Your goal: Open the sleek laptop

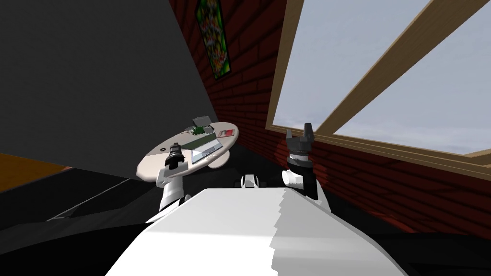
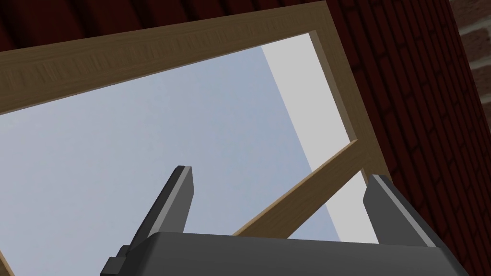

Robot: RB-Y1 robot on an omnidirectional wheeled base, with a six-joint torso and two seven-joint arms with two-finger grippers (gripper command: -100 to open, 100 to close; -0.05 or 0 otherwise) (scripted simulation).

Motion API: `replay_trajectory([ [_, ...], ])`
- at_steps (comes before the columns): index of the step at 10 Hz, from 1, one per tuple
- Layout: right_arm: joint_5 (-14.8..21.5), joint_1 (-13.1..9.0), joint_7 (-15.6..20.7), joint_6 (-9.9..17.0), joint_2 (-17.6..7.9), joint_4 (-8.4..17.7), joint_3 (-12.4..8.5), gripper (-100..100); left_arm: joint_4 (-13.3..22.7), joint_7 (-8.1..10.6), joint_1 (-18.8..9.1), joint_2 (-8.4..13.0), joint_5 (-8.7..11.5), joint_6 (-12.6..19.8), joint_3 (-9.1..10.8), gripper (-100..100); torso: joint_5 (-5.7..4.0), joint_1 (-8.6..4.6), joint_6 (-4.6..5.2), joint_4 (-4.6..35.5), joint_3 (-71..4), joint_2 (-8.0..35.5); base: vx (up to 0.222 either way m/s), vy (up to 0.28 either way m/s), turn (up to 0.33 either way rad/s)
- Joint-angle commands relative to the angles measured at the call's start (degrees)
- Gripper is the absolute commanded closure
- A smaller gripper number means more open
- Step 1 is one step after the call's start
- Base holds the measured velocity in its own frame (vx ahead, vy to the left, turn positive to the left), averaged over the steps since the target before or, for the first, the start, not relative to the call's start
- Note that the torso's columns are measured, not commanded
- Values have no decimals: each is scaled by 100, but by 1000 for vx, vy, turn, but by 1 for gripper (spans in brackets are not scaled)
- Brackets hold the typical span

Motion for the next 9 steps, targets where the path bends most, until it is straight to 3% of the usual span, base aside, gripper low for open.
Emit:
replay_trajectory([
  [1,0,0,0,0,0,0,0,0,84,-3,20,-101,-70,-414,11,100,-6,0,10,3,-3,-2,12,-16,-8],
  [2,0,-1,0,0,0,0,0,0,92,0,15,-71,-62,-314,21,100,-15,0,16,10,-1,4,0,0,0],
  [3,0,-1,0,0,0,0,0,0,92,-107,142,-341,-84,-636,82,100,-19,-3,7,14,4,11,48,29,57],
  [5,0,0,0,0,-1,0,0,0,92,-107,142,-341,-84,-867,82,100,-7,16,-3,8,-2,1,41,21,30],
  [6,0,-1,0,0,-1,0,0,0,93,-213,267,-608,-105,-1056,143,100,-14,7,2,12,2,9,58,47,43],
  [8,0,0,0,0,-1,0,-1,0,93,-213,267,-608,-105,-1385,143,100,2,31,-1,2,-6,-7,37,24,26],
  [9,0,-1,0,0,-1,0,0,0,94,-319,392,-875,-126,-1598,204,100,-9,16,5,8,-3,0,57,32,37],
])
